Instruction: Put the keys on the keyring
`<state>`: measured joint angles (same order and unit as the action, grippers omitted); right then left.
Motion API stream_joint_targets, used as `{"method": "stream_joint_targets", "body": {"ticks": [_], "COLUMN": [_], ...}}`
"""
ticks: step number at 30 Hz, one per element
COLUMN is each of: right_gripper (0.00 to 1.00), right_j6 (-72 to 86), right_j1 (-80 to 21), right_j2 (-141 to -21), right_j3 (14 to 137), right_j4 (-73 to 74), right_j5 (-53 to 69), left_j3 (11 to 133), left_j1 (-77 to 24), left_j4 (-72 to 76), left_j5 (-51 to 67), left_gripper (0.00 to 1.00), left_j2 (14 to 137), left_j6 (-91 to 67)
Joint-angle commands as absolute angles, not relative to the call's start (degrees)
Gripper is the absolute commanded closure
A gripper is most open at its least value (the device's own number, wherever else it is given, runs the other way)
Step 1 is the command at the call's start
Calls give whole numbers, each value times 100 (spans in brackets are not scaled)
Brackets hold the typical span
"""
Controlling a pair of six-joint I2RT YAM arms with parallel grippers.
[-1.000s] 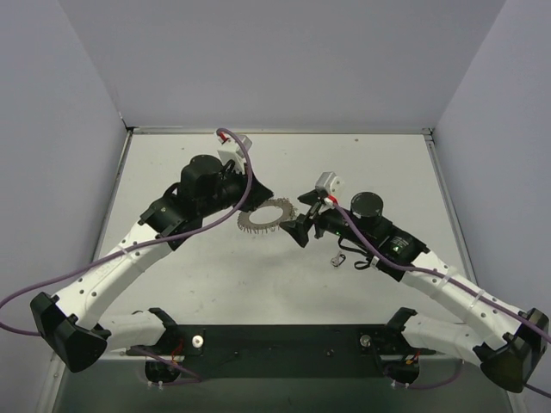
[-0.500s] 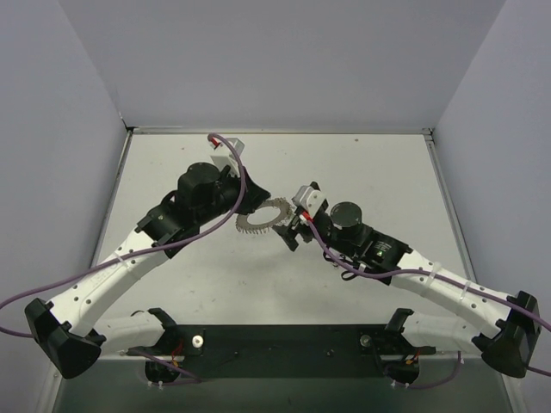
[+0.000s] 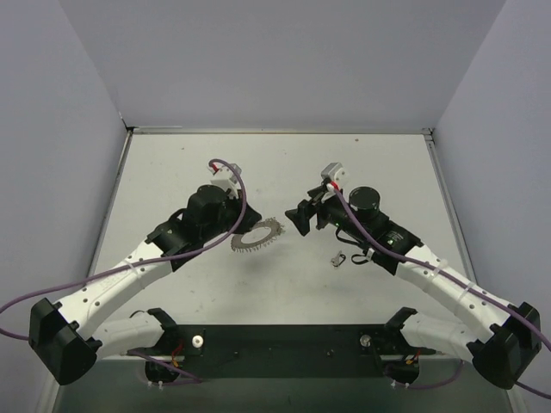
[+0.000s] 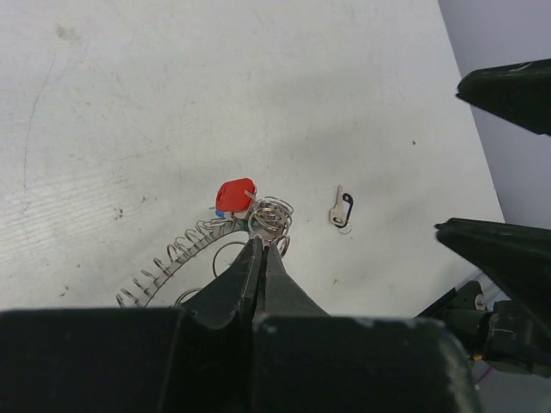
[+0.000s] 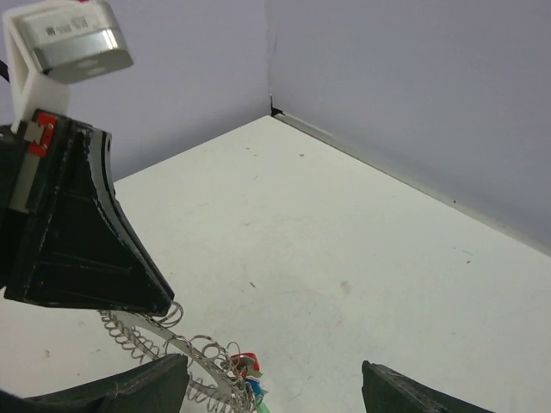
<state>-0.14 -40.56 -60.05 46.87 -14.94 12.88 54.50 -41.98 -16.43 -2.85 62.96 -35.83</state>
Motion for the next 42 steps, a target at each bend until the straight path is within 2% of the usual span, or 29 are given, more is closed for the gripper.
{"method": "stream_joint_targets", "body": {"ticks": [1, 12, 27, 31, 37, 40, 42], "right_gripper": [19, 20, 26, 27, 27, 31, 40], "right_j6": [457, 606, 1194, 1783, 3829, 5007, 6066], "right_j1": [-3999, -3990, -3973, -3946, -3718, -3639, -3604], "right_j2": [-5941, -6380, -7093, -7189, -7549, -7760, -8022], "right_j3": [4579, 4281, 4456, 4561, 4606, 4237, 3878], "right_j4": [-1284, -1239, -1801, -1793, -1871, -2809, -3939], "right_j5": [1942, 2267, 3093, 3024, 3075, 3559, 3840], "left_j3": [5055, 4281, 3981, 4034, 4043, 4052, 4043], "left_j1": [-4227, -4245, -3911, -3779, -3762, -3762, -3762], "left_j4": [-1151, -1187, -853, -826, -800, -809, -817], "left_j5": [-360, 0, 44, 175, 141, 141, 141], "left_gripper": [100, 100, 100, 100, 100, 100, 100], "left_j2": [5942, 5414, 6257, 6416, 6425, 6390, 6381], "left_j6": [-3753, -3639, -3700, -3683, -3656, -3647, -3639]}}
